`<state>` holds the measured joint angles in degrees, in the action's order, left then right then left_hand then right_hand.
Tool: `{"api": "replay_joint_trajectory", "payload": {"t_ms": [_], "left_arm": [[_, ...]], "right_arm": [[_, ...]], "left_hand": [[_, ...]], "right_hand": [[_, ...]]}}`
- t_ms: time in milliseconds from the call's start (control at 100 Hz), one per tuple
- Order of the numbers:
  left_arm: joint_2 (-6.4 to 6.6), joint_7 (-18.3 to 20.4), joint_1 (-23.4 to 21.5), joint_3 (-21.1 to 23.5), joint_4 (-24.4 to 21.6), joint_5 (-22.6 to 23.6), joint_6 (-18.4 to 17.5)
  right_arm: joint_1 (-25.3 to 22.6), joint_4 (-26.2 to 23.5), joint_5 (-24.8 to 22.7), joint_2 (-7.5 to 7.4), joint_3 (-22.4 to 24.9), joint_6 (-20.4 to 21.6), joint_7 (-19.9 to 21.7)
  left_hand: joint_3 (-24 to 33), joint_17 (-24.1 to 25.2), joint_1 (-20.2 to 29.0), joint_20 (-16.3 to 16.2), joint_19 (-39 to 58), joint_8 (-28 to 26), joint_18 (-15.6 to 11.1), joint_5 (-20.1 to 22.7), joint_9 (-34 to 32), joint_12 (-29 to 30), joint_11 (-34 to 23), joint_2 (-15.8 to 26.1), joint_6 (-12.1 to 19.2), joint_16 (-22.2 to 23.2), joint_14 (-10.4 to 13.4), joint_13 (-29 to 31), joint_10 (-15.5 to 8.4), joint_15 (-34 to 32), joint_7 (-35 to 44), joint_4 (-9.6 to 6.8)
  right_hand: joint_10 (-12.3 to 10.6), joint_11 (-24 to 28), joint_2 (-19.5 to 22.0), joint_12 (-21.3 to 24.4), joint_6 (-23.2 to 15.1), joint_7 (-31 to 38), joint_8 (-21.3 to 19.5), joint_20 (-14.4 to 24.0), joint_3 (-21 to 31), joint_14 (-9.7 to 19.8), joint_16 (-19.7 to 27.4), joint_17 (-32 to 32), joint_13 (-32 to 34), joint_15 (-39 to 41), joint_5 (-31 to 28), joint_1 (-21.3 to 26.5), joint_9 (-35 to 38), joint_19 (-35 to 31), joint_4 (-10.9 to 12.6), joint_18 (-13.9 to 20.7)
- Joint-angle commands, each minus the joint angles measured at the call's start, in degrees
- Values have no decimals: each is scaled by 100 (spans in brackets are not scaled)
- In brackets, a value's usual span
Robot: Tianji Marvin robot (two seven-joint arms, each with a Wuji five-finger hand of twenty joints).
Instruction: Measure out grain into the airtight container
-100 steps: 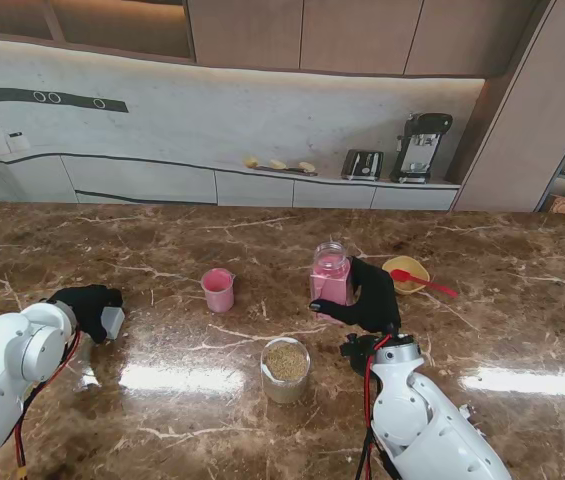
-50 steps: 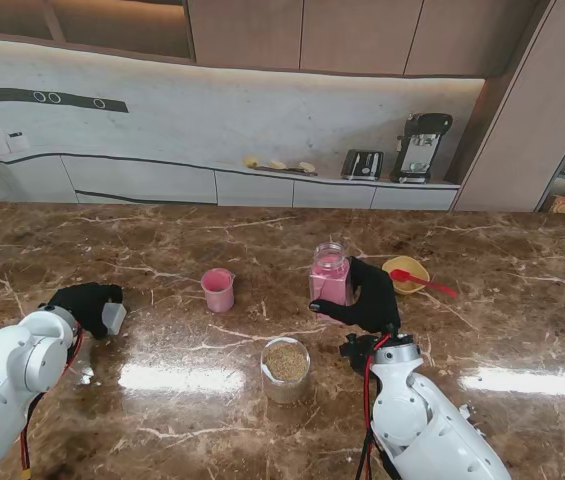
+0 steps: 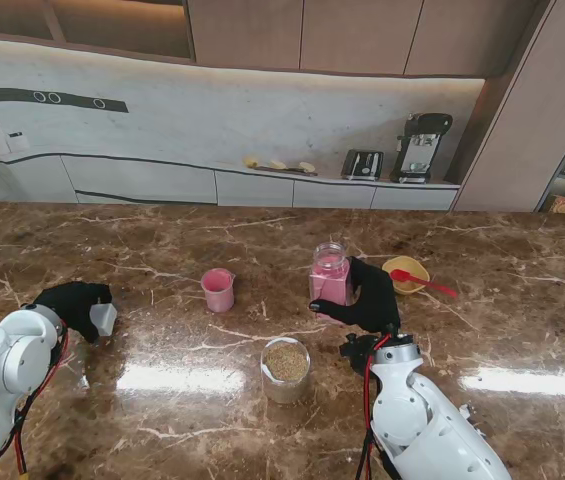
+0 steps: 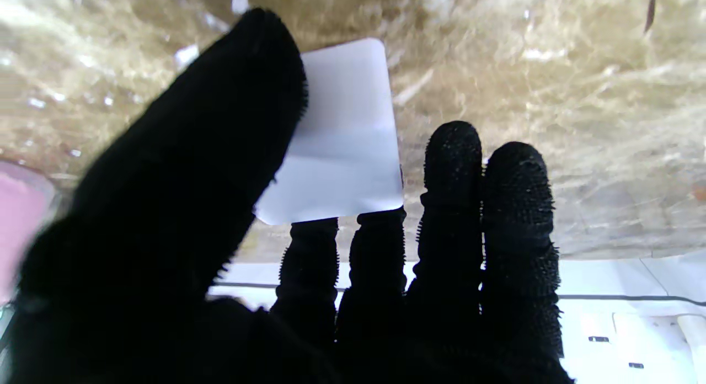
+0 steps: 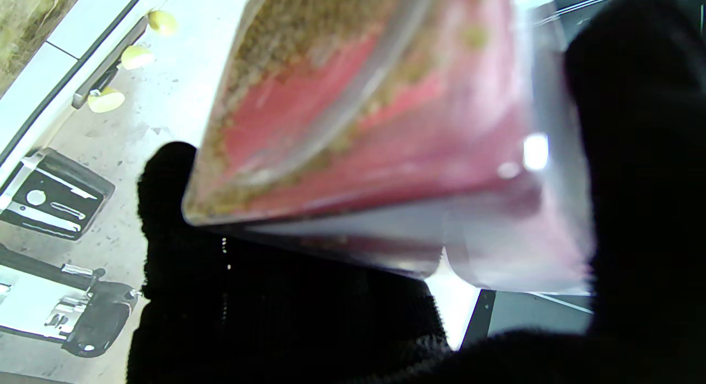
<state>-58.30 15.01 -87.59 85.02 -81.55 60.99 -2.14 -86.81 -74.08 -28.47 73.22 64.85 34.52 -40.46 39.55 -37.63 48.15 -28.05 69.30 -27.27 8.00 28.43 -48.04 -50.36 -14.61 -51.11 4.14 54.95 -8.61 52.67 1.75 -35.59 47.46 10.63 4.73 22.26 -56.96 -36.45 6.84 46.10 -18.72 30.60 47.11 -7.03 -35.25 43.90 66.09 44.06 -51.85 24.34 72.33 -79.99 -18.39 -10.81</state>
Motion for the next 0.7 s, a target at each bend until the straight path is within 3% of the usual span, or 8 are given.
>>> {"api": "replay_joint_trajectory", "payload": {"t_ms": [0,320,510,690], "left_arm": [[26,-34,11,112,-187,-2,-99],[-12,601,38,521,-1408,-672,-177],[8,1222,414,203,-2144,-1296,57],[29,1626,1025,-389,-2521,-1874,432]], "right_arm": [[-41,-13,38,15,-2,-22,76],[-42,-20,26,12,-6,-58,63],[-32,-21,28,11,-40,-56,81],[-23,-15,-53,15,-30,-25,1]], "left_hand": [[773,-116,575,-100,322,-296,163,1432,-986,-358,-704,1330,554,-72,-385,209,-29,-248,1451,-183],[736,-98,599,-115,343,-272,200,1439,-986,-402,-656,1383,457,-167,-416,193,28,-277,1388,-176],[675,-73,630,-128,340,-303,219,1440,-980,-432,-629,1437,411,-215,-434,177,63,-283,1352,-180],[622,-79,645,-129,322,-324,204,1426,-976,-460,-602,1490,365,-252,-429,178,83,-276,1302,-185]], "right_hand": [[-981,506,1126,-163,-2203,930,-152,20,2114,684,4,-12,271,378,-715,1996,333,-146,371,199],[-979,499,1139,-160,-2205,929,-151,20,2107,684,7,-13,266,375,-714,1994,323,-146,370,200],[-983,494,1138,-157,-2202,927,-151,20,2100,686,11,-15,259,367,-707,1994,322,-144,370,202],[-952,490,1134,-155,-2207,931,-156,20,2096,685,11,-15,253,362,-722,2008,316,-143,373,202]]}}
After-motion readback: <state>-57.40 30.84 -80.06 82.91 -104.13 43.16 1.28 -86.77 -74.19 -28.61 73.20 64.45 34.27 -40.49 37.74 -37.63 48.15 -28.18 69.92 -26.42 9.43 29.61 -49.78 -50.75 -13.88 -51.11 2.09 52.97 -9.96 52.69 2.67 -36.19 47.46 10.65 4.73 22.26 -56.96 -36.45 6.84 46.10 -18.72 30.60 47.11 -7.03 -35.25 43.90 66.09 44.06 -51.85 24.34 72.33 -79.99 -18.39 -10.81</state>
